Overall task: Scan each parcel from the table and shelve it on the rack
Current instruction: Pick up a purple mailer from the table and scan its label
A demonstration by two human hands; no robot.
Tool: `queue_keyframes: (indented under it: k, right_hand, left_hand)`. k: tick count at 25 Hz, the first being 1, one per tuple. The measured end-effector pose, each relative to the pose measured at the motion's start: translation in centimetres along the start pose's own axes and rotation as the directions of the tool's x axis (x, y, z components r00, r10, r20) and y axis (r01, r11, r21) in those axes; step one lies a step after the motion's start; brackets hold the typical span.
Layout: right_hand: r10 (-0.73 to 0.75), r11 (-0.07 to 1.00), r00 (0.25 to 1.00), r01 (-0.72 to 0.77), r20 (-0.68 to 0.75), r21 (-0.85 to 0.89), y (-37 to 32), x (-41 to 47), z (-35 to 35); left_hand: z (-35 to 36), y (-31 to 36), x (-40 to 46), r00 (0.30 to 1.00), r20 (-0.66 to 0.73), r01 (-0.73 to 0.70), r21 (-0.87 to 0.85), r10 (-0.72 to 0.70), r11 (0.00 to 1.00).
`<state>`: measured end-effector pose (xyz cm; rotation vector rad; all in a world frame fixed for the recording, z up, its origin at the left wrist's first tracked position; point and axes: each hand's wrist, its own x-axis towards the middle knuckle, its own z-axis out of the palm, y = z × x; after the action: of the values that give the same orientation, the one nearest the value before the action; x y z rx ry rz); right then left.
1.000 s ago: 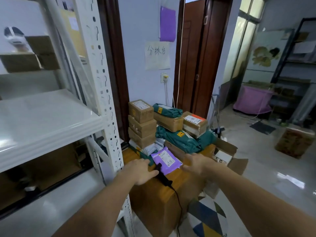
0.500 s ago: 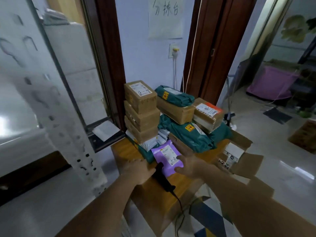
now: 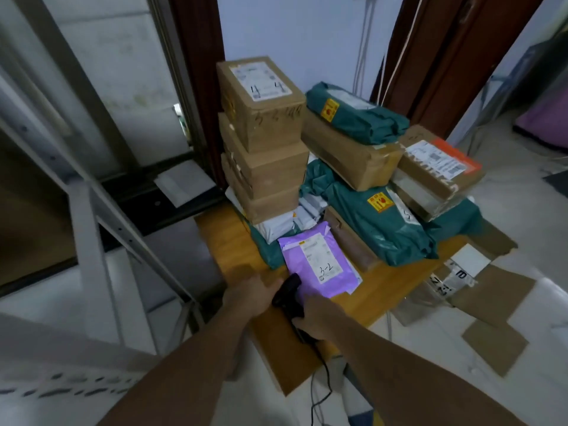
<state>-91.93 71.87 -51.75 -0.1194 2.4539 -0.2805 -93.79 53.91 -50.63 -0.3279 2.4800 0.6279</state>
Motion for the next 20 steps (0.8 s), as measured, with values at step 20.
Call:
queue_keyframes:
  k: [20]
  right_hand:
    - [0.167, 0.661, 0.946, 0.101, -0.277, 0.744, 8.2, -0.9, -2.7]
  left_hand:
    - [7.0, 7.2, 7.9, 0.988, 0.017, 0.112, -0.758, -0.153, 0.642]
